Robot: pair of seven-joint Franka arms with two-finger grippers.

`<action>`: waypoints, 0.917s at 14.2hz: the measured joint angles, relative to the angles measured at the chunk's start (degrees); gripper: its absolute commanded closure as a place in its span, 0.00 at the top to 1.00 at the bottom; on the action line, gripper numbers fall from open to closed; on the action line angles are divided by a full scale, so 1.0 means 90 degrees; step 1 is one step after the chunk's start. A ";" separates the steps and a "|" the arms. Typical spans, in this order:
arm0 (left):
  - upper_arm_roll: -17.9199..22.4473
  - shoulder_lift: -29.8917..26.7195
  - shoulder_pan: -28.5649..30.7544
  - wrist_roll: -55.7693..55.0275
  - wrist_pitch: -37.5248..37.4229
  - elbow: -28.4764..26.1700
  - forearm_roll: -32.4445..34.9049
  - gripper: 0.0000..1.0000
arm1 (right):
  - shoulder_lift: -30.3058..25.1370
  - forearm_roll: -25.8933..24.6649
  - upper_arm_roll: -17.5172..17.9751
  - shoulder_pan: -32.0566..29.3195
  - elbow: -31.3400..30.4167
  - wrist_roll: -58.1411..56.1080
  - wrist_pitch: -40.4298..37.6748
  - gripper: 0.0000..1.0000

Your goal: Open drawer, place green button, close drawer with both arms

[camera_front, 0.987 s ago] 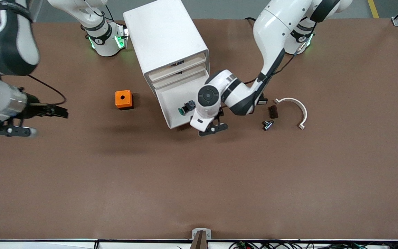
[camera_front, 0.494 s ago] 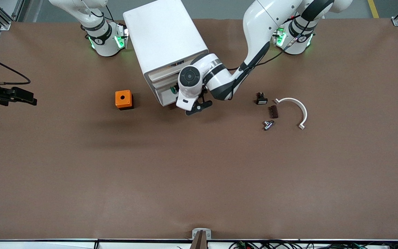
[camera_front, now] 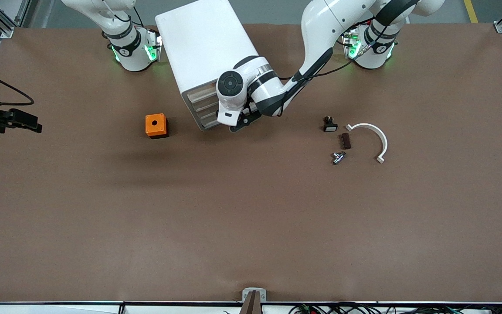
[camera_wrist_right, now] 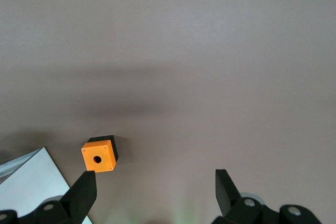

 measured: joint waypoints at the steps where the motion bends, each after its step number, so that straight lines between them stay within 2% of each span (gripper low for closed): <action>1: 0.0036 -0.0057 0.0075 -0.0070 -0.0133 0.0047 0.0005 1.00 | 0.0000 -0.0003 0.0000 -0.0004 0.0012 0.0000 0.0003 1.00; 4: 0.0156 -0.0418 0.0865 0.0165 -0.0789 0.0357 0.0518 1.00 | 0.0000 -0.0004 -0.0002 -0.0010 0.0074 0.0000 0.0003 1.00; 6: 0.0170 -0.0789 0.1706 0.1014 -0.1186 0.0510 0.0804 1.00 | 0.0001 -0.0004 -0.0001 -0.0011 0.0111 0.0000 0.0003 1.00; 9: 0.0190 -0.1345 0.2908 0.2282 -0.1352 0.0547 0.0918 1.00 | 0.0001 -0.0003 -0.0001 -0.0013 0.0177 0.0000 -0.0074 1.00; 13: 0.0186 -0.1948 0.4136 0.3966 -0.1795 0.0553 0.0931 1.00 | 0.0010 0.0002 0.0066 -0.0011 0.0167 0.0000 -0.0286 1.00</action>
